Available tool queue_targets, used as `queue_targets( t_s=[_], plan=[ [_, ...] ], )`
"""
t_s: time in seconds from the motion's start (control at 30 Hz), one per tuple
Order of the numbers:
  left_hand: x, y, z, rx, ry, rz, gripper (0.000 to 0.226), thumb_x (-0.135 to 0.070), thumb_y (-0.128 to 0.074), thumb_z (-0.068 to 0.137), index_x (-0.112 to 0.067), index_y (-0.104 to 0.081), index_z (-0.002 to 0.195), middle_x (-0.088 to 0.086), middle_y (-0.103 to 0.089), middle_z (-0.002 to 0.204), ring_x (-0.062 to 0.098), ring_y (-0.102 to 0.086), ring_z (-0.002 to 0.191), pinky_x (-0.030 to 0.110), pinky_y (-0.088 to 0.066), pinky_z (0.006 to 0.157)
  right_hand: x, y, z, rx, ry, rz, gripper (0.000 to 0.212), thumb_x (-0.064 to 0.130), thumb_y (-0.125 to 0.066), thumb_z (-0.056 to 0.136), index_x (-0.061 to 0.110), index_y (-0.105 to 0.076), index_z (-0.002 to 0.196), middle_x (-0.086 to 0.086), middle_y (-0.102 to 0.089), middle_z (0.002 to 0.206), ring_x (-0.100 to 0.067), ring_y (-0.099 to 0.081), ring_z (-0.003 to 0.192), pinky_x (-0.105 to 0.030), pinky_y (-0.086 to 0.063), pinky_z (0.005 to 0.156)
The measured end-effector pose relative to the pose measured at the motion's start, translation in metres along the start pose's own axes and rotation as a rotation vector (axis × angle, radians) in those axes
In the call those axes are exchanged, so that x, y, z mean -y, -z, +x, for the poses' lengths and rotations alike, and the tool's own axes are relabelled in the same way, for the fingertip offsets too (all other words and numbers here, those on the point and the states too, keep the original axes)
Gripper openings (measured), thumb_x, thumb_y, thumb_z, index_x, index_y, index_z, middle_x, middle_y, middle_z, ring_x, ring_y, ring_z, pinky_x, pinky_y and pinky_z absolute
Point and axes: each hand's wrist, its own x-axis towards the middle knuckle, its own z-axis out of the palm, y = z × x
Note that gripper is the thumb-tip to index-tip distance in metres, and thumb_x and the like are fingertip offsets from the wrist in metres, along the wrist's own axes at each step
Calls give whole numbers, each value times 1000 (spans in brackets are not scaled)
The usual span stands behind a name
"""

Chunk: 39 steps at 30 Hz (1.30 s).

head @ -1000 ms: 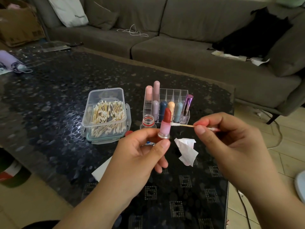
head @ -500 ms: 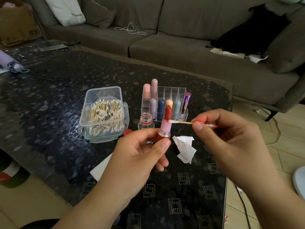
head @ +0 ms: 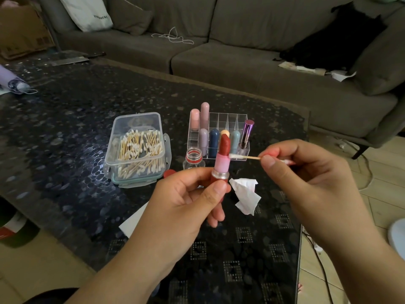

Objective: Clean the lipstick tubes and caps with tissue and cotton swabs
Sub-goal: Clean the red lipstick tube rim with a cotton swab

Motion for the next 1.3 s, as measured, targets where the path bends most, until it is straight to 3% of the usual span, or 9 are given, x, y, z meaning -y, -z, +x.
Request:
queue_targets(
  t_s=[0.13,0.3,0.43,0.57,0.67,0.9,1.03,1.17,1.3],
  plan=[
    [1,0,-1,20,-1,5,28,-36,-64,66,-23,-74,89,9,-67,67,10,-56,52,18,-46,50,0,-2,-1,17,25,-10,5,32,-69,77,28,-68,76,-16,-50,64,-26,-41,56,-13,-36,51],
    [2,0,-1,52,-3,-17,19,-36,-66,78,-24,-74,89,4,-68,72,7,-55,53,17,-45,50,-2,2,1,-12,14,19,6,22,-65,78,24,-66,73,-18,-44,61,-8,-37,52,-8,-34,50],
    [5,0,0,79,-13,-31,23,-32,-58,77,-29,-73,95,2,-69,80,8,-53,57,17,-44,53,0,2,1,-8,10,26,6,21,-64,78,24,-67,73,-19,-45,62,-13,-39,54,-9,-35,51],
    [7,-2,-1,104,-14,-40,25,-35,-54,80,-32,-73,96,11,-64,80,10,-49,61,20,-42,57,0,0,-1,15,20,33,2,25,-68,77,24,-68,76,-16,-50,63,-18,-41,54,-12,-37,51],
    [8,-3,-1,120,-13,-67,26,-34,-51,83,-33,-72,96,7,-62,79,12,-48,62,22,-42,60,-1,-1,-1,7,22,23,2,24,-68,77,25,-68,75,-18,-50,63,-21,-42,55,-12,-38,51],
    [11,-4,0,124,-24,-39,32,-50,-62,70,-33,-71,96,2,-58,74,6,-47,58,21,-43,61,-2,-1,-1,16,58,21,14,36,-63,76,23,-68,79,-18,-51,65,-24,-43,56,-15,-38,52],
    [11,-4,1,127,-37,-59,30,-45,-61,72,-31,-72,97,-2,-62,74,5,-47,57,17,-42,57,-2,0,0,8,59,43,12,35,-63,76,25,-68,78,-18,-50,66,-16,-41,54,-12,-37,51],
    [8,-6,1,120,-36,-126,27,-28,-70,74,-17,-66,98,-2,-68,75,5,-48,52,14,-41,51,-2,1,-1,6,62,40,11,35,-63,76,25,-68,77,-18,-51,65,-26,-42,57,-13,-38,53],
    [7,-8,0,96,-28,-145,25,-22,-61,76,-10,-59,98,1,-69,74,7,-48,50,15,-40,49,-1,-1,-1,9,56,42,13,36,-63,76,24,-68,78,-18,-49,64,-26,-41,57,-16,-37,52]
  ],
)
